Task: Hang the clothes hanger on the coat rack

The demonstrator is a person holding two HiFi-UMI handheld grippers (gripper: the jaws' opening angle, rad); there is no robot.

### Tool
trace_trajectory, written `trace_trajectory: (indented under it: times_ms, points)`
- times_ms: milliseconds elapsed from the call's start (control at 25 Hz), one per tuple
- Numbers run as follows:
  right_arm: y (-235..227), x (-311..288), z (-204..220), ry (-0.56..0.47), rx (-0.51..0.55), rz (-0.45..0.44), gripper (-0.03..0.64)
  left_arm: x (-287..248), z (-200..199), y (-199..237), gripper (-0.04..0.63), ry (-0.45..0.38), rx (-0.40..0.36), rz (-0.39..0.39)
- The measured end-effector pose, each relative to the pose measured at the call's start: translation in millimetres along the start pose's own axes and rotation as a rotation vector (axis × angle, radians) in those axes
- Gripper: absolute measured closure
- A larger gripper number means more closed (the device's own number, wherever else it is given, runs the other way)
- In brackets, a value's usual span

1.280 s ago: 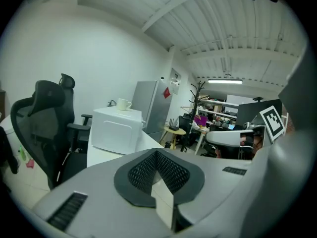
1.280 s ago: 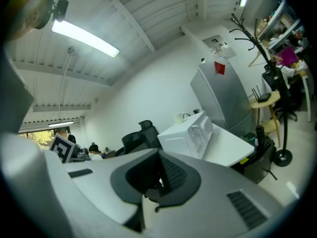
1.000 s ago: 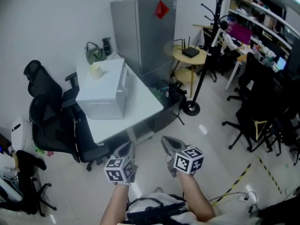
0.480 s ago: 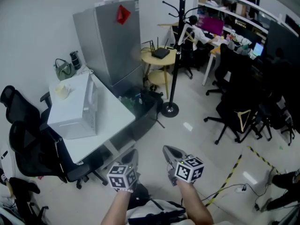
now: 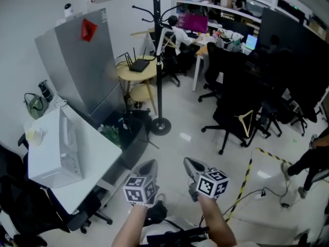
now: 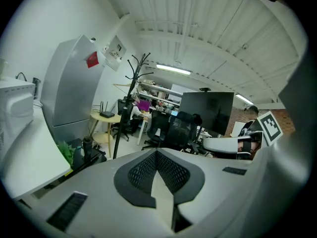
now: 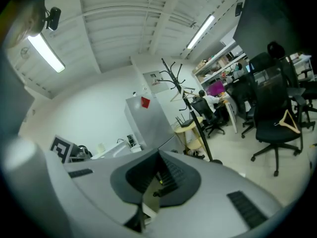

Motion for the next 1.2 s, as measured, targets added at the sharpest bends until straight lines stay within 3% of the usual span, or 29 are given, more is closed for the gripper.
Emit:
trace_trajectory:
  times_ms: [440, 760, 960, 1200]
  points:
    - [-83.5, -65.2, -48.8, -0.07, -0.046, 0.129, 0.607, -147.5, -45.8, 22.4, 0.598, 0.074, -0.055, 0.166]
    - [-134.4, -63.7, -83.9, -0.141, -0.068, 0.274, 0.607, -239.0, -55.7, 7.9, 0.597, 0.157, -0.083, 0.31]
    - [-165.8, -38.6, -87.5, -0.189, -0.129, 0.38, 0.607, -282.8, -54.7, -25.4, 0.597, 0.219, -0.119, 0.423]
    - [-246.0, -14.6, -115.0, -0.209, -0.171, 0.388, 0.606, -360.4, -56.2, -89.0, 0.597, 0.235, -0.145, 0.47]
Point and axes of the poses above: the fingertips, and each gripper's own axes: x backward along the fingers, y to its left, z out of its underside, the point moved 8 cm from there along x, backward along the fingers, and after that the axes turned 2 degrees about -x, right-handed, at the moved point
